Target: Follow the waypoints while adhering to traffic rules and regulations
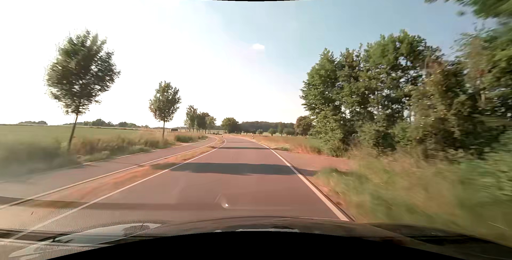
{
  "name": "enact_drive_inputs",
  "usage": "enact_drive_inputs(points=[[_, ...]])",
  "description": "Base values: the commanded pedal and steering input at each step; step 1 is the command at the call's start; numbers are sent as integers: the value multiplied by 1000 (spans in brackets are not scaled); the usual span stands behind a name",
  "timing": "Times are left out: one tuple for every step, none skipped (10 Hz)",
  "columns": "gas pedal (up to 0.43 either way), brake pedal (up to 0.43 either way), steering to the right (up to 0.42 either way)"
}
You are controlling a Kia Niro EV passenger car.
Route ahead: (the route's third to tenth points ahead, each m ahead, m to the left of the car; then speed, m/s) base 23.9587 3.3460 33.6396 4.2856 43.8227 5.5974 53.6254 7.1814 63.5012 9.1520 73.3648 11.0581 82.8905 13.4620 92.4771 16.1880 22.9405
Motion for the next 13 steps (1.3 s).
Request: enact_drive_inputs(points=[[268, 0, -21], [268, 0, -21], [268, 0, -20], [268, 0, -20], [260, 0, -20], [260, 0, -20], [260, 0, -19], [260, 0, -17], [260, 0, -18], [260, 0, -21], [260, 0, -21], [260, 0, -20], [260, 0, -20]])
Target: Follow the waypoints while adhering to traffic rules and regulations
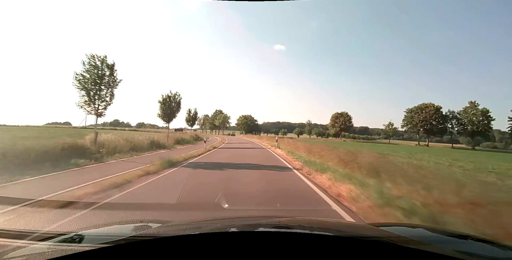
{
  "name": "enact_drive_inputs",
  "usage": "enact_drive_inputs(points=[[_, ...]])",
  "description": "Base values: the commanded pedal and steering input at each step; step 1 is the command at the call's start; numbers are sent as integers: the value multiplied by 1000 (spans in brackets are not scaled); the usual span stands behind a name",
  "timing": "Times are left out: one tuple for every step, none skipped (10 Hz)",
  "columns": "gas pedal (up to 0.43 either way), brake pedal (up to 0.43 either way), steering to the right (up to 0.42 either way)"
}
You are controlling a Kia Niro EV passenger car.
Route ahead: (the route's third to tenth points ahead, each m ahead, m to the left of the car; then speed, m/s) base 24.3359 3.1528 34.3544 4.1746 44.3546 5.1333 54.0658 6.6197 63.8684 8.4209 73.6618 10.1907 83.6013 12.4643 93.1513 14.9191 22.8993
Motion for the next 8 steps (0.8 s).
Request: enact_drive_inputs(points=[[268, 0, -20], [268, 0, -19], [268, 0, -19], [268, 0, -18], [268, 0, -18], [268, 0, -16], [268, 0, -16], [268, 0, -18]])
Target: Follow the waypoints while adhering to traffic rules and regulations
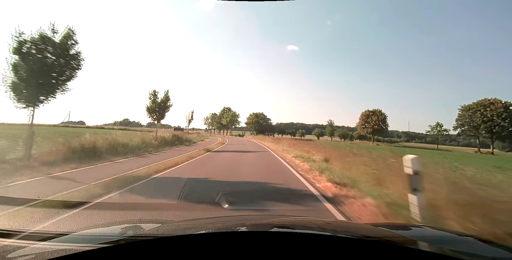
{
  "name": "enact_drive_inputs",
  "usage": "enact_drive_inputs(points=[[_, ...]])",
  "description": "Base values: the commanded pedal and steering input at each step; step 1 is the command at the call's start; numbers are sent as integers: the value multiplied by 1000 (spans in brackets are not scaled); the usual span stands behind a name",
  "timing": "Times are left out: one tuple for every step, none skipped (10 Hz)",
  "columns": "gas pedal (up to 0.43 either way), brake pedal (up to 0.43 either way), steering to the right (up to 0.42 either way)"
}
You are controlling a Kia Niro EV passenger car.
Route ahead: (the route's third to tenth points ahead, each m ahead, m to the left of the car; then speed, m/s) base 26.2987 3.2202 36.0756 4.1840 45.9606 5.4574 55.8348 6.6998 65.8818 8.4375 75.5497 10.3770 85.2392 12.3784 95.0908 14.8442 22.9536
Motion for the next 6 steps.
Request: enact_drive_inputs(points=[[268, 0, -18], [268, 0, -18], [268, 0, -18], [268, 0, -18], [268, 0, -18], [268, 0, -18]])
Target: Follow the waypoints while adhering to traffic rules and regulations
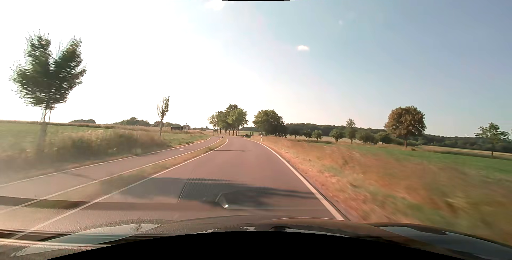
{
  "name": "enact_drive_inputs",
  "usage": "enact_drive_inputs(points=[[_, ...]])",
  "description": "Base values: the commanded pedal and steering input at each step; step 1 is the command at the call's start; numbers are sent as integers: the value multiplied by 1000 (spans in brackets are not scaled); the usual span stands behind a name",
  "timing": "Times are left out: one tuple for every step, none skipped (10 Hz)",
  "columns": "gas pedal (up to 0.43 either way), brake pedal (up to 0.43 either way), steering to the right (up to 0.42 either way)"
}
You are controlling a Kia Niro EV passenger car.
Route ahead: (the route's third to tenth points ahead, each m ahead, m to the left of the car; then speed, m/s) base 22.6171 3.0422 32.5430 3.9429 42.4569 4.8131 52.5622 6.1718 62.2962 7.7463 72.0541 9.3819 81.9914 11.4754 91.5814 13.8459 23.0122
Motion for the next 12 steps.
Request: enact_drive_inputs(points=[[268, 0, -18], [268, 0, -18], [268, 0, -14], [268, 0, -11], [268, 0, -11], [268, 0, -11], [268, 0, -11], [268, 0, -11], [268, 0, -15], [268, 0, -18], [268, 0, -18], [268, 0, -18]])
